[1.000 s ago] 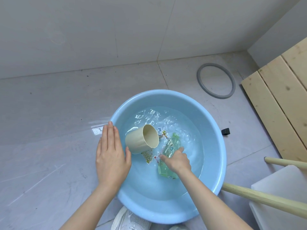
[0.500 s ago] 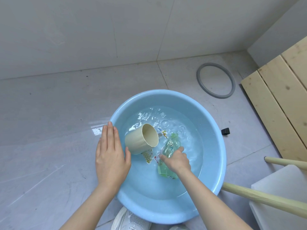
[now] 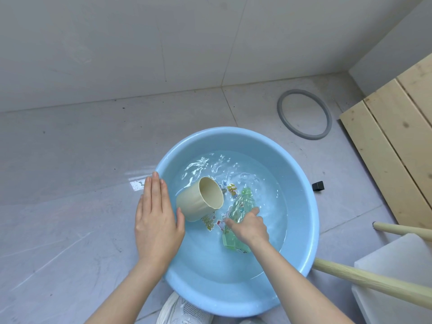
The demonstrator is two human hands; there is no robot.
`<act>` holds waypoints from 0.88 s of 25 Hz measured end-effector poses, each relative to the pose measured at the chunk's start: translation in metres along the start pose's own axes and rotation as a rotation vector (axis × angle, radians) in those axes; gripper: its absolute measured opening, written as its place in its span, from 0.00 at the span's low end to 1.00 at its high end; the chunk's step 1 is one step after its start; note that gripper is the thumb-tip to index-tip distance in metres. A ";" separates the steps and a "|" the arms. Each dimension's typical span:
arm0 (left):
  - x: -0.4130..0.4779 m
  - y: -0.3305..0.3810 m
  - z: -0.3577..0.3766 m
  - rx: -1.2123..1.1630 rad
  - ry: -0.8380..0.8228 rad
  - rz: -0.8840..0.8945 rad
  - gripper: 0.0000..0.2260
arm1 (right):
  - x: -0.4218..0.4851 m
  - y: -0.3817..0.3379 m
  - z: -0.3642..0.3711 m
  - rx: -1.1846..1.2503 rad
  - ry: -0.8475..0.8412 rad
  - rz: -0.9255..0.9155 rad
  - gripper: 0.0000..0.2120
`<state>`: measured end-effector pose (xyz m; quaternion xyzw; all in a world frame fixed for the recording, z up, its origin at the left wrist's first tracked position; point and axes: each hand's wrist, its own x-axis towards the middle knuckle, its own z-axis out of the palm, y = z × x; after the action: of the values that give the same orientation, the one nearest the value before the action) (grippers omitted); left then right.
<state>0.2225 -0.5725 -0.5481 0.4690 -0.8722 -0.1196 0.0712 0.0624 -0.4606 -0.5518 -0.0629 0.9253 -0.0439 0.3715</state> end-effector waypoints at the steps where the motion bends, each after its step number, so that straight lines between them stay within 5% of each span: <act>1: 0.000 0.000 0.000 0.000 0.000 0.000 0.31 | 0.000 0.000 0.000 0.004 0.002 -0.001 0.47; 22: 0.001 0.001 -0.002 0.003 -0.019 -0.011 0.31 | -0.002 -0.001 0.000 0.010 0.007 -0.002 0.44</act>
<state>0.2217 -0.5729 -0.5461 0.4726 -0.8705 -0.1231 0.0617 0.0638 -0.4612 -0.5500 -0.0617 0.9262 -0.0493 0.3688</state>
